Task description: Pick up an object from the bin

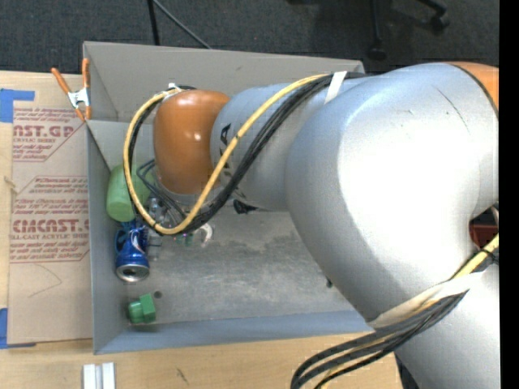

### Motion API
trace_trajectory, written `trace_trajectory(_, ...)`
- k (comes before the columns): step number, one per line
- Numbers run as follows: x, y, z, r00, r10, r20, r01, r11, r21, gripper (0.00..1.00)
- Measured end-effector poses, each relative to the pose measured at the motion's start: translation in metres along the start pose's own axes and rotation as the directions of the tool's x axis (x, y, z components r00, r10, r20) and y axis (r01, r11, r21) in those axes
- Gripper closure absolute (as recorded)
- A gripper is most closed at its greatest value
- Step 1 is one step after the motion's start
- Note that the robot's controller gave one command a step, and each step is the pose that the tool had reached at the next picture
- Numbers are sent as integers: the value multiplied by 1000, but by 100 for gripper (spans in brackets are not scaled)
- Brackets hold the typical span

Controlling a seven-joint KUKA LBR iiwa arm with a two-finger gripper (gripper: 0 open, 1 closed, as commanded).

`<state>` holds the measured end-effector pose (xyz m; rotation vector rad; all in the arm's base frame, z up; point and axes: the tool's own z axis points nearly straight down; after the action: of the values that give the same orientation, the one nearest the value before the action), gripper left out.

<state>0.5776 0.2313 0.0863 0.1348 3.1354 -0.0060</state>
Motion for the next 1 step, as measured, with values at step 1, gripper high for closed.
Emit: trace_trajectory(1, 5, 14, -57, 987, 162, -2, -162, 987, -6, 100)
